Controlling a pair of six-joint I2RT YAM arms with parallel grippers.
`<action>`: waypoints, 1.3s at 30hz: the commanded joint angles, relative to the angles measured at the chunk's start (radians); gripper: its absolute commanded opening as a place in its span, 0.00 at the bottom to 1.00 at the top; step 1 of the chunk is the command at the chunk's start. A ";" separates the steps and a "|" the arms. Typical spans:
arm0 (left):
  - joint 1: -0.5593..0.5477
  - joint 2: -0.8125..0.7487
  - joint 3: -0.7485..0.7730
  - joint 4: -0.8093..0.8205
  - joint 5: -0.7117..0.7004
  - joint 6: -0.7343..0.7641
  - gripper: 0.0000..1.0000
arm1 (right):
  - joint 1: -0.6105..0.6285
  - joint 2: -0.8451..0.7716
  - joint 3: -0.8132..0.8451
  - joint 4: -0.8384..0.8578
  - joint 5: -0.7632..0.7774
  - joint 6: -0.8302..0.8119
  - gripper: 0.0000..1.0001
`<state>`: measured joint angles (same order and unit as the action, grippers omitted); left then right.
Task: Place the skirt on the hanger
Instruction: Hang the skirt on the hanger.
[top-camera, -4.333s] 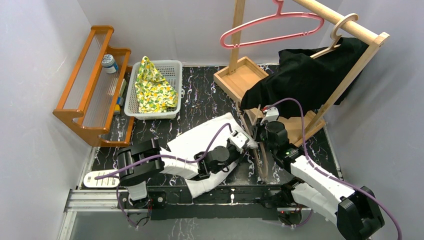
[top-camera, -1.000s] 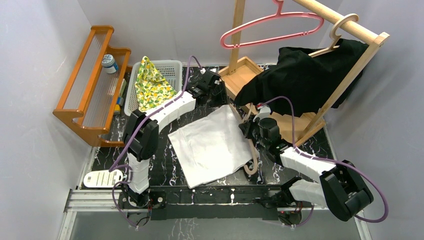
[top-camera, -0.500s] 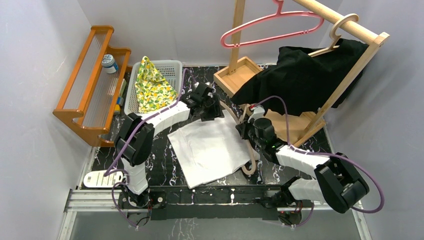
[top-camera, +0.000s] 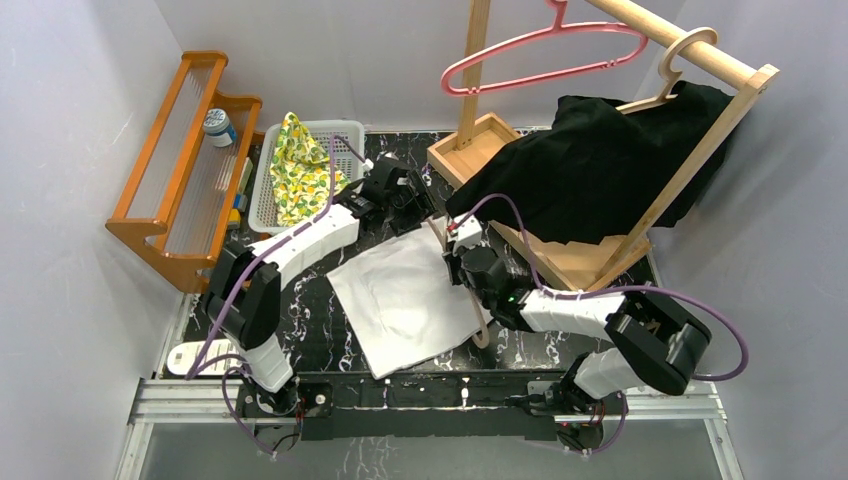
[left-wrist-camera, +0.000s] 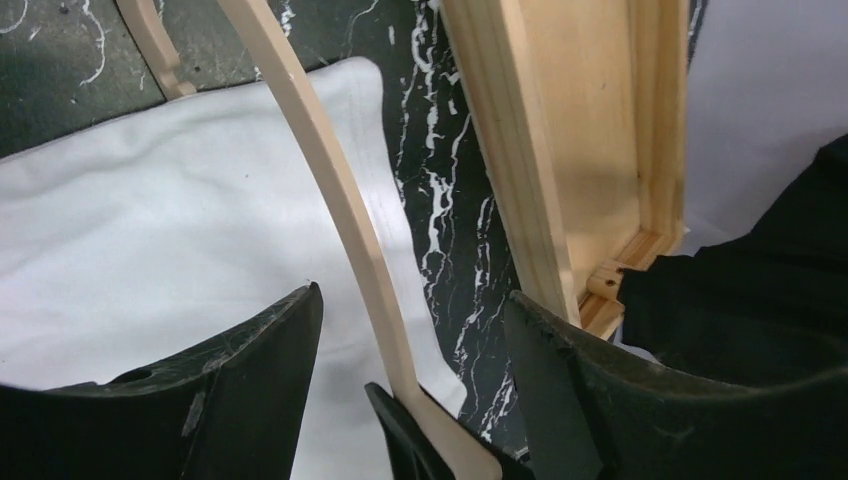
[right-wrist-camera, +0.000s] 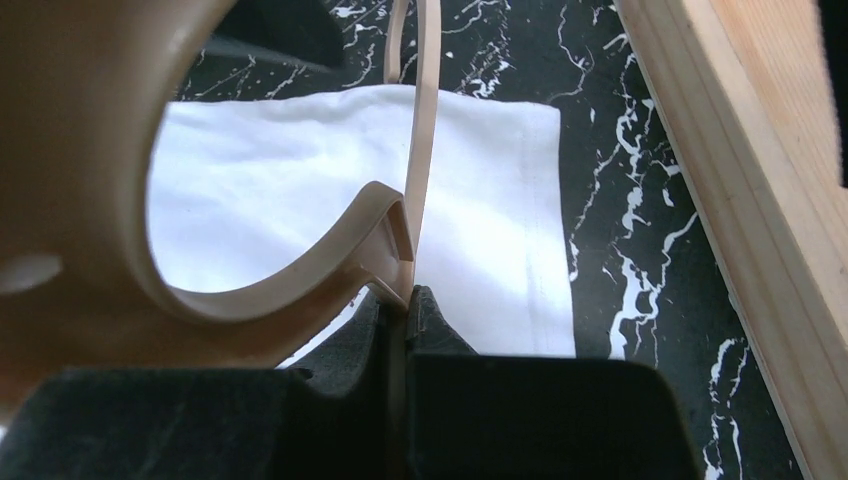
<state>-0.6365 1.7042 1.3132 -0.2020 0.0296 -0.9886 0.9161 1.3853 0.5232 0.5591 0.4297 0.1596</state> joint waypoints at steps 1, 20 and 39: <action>0.005 0.049 0.004 -0.052 0.031 -0.045 0.66 | 0.038 0.071 0.037 -0.202 0.029 -0.024 0.09; 0.010 0.129 0.004 -0.048 0.074 0.031 0.33 | 0.043 -0.222 -0.033 -0.281 -0.170 0.024 0.58; 0.034 0.075 -0.042 -0.031 0.112 0.009 0.00 | -0.089 -0.226 0.102 -0.746 -0.002 0.524 0.58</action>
<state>-0.6102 1.8568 1.2888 -0.2241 0.1146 -0.9707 0.8429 1.0817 0.5854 -0.1242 0.3931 0.5655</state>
